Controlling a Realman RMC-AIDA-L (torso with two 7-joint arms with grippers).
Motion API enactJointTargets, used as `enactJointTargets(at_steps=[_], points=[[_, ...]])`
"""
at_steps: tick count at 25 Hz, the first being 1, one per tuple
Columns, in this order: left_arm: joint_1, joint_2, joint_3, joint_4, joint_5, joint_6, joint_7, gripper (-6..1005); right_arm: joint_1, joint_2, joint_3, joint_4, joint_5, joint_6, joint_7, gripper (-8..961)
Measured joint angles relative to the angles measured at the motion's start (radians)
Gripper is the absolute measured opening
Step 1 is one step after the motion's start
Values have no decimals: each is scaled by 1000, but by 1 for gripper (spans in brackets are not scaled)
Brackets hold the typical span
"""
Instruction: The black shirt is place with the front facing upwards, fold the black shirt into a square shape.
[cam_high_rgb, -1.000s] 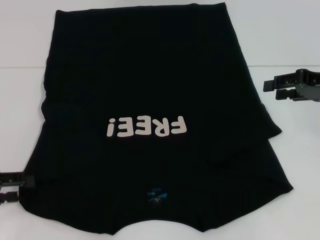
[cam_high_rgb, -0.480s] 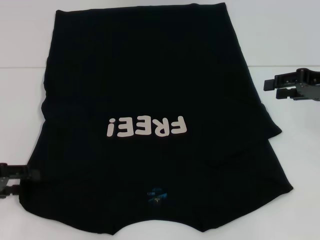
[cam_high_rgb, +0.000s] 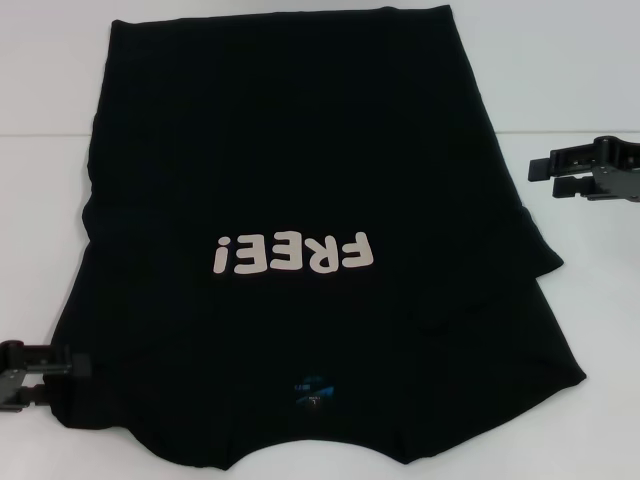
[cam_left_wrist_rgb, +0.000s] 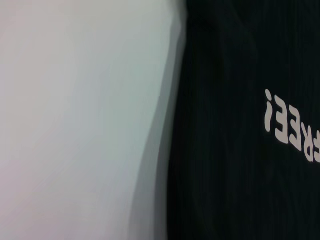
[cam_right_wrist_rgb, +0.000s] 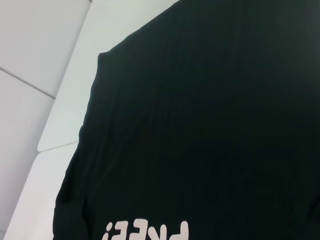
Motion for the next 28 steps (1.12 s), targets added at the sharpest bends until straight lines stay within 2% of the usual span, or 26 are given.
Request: enactJointTargets(at_steps=[10, 20, 28], points=[[1, -3, -23, -1, 2, 44, 25, 720, -4, 0, 1, 0, 0, -2, -1, 583], [30, -3, -30, 12, 3, 39, 19, 718, -12, 0, 9, 0, 0, -5, -3, 583], [13, -13, -18, 3, 5, 14, 20, 716, -12, 0, 9, 0, 0, -7, -3, 584]])
